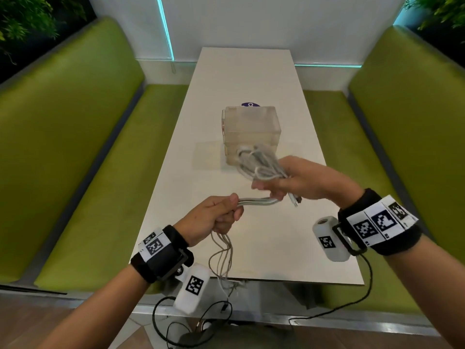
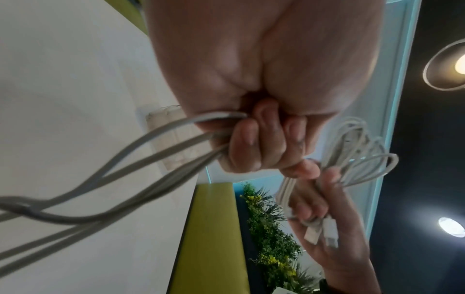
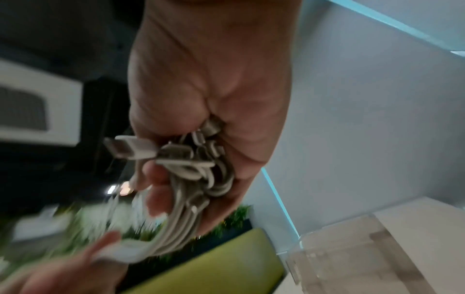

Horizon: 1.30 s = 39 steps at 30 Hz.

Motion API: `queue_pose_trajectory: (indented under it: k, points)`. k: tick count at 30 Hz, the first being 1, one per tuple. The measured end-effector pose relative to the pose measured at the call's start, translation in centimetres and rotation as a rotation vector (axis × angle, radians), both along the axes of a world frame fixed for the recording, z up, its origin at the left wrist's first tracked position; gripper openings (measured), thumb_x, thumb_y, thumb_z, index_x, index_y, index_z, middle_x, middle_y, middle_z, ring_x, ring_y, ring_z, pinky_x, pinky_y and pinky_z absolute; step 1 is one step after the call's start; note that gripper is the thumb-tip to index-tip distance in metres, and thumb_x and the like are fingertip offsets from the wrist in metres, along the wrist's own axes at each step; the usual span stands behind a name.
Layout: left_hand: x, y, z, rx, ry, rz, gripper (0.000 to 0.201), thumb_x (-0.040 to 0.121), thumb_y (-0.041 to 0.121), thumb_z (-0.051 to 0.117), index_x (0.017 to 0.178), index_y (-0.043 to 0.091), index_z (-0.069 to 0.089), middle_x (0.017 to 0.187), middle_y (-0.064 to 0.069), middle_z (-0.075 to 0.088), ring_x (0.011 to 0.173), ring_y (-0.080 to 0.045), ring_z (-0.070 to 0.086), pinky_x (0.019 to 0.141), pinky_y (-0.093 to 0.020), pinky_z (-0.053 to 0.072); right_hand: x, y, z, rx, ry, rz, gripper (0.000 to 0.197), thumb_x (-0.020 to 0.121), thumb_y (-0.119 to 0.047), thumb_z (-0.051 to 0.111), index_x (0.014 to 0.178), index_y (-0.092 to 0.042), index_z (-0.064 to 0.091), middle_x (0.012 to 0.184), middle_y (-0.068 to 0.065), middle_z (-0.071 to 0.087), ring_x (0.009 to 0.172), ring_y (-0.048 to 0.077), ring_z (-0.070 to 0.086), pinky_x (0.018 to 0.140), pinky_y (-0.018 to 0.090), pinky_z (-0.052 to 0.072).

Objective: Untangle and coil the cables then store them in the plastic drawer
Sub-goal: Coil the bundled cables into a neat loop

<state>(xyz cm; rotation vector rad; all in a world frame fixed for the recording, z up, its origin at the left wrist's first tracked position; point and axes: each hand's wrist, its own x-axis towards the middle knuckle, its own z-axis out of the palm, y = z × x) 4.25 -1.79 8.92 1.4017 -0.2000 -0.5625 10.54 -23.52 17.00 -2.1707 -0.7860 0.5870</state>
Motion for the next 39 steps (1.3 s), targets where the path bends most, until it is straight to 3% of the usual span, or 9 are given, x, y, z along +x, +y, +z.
queue_pose_trajectory:
  k: [6,11,14,18,21,24,27,32,39]
  points:
    - [-0.1,0.1,1.9,-0.069,0.009,-0.141,0.035,0.078,0.035,0.046,0.077,0.006,0.063,0.054,0.008,0.032,0.050,-0.012,0.017,0.050,-0.026,0.016,-0.6,1.1,1.1,-0.297,0.128,0.223,0.022,0.086,-0.040,0.063,0.069,-0.027,0.061,0.067,0.006,0.061,0.061,0.022,0.055,0.067,0.044,0.051]
    - [0.0,0.3,2.0,-0.125,0.068,-0.347,0.105,0.075,0.084,0.022,0.108,-0.008,0.060,0.075,-0.008,0.061,0.052,-0.016,0.038,0.056,-0.027,0.032,-1.0,1.1,1.4,-0.440,0.093,0.309,0.025,0.088,-0.033,0.062,0.064,-0.028,0.060,0.055,-0.009,0.053,0.050,0.009,0.044,0.058,0.031,0.041]
    - [0.8,0.6,1.9,-0.099,0.214,-0.356,0.123,0.066,0.090,0.007,0.114,-0.013,0.056,0.092,-0.024,0.068,0.057,-0.024,0.056,0.057,-0.031,0.041,-1.8,1.3,1.1,-0.571,-0.028,0.342,0.020,0.088,-0.031,0.060,0.080,-0.014,0.064,0.073,0.003,0.062,0.055,0.013,0.049,0.053,0.025,0.043]
    - [0.2,-1.0,2.6,0.128,0.211,-0.415,0.090,0.071,0.084,0.039,0.110,0.004,0.053,0.102,-0.027,0.068,0.066,-0.027,0.068,0.060,-0.034,0.052,-2.5,2.7,0.0,-0.721,-0.186,0.445,0.020,0.088,-0.031,0.058,0.095,-0.014,0.067,0.097,0.007,0.062,0.084,0.025,0.060,0.076,0.039,0.051]
    - [-0.3,-3.1,2.7,0.444,-0.014,-0.451,0.043,0.080,0.047,0.067,0.110,0.017,0.058,0.099,-0.018,0.070,0.071,-0.029,0.069,0.072,-0.045,0.056,-2.8,3.7,-0.9,-0.869,-0.211,0.457,0.015,0.088,-0.025,0.056,0.089,-0.013,0.066,0.079,-0.002,0.066,0.056,0.010,0.056,0.055,0.025,0.044]
    - [0.2,-3.2,2.0,0.586,-0.096,-0.382,0.016,0.085,0.025,0.069,0.099,0.019,0.063,0.073,-0.006,0.069,0.057,-0.021,0.064,0.058,-0.033,0.053,-2.5,3.5,-2.0,-0.804,-0.102,0.394,0.017,0.088,-0.027,0.054,0.086,-0.014,0.065,0.075,-0.004,0.069,0.048,0.005,0.055,0.055,0.028,0.051]
    - [0.9,-2.5,1.5,0.678,-0.110,-0.411,0.023,0.085,0.027,0.069,0.097,0.009,0.063,0.065,-0.004,0.066,0.050,-0.017,0.060,0.052,-0.027,0.048,-2.4,3.1,-3.1,-0.673,0.047,0.360,0.017,0.090,-0.030,0.054,0.088,-0.015,0.061,0.078,-0.001,0.068,0.061,0.015,0.059,0.061,0.034,0.054]
    - [1.3,-2.4,0.7,0.849,-0.241,-0.528,0.026,0.083,0.040,0.069,0.090,0.016,0.062,0.060,0.001,0.057,0.048,-0.012,0.050,0.052,-0.024,0.040,-3.6,2.3,-5.1,-0.502,0.176,0.324,0.017,0.094,-0.029,0.050,0.091,-0.013,0.055,0.071,-0.004,0.057,0.050,0.005,0.051,0.045,0.018,0.043]
    - [1.3,-2.0,-0.4,0.761,-0.293,-0.623,0.021,0.080,0.046,0.065,0.092,0.029,0.060,0.085,-0.016,0.065,0.066,-0.015,0.051,0.060,-0.028,0.038,-4.6,1.5,-5.6,-0.430,0.265,0.321,0.025,0.092,-0.034,0.056,0.099,-0.011,0.050,0.070,-0.006,0.052,0.057,0.007,0.050,0.047,0.011,0.042]
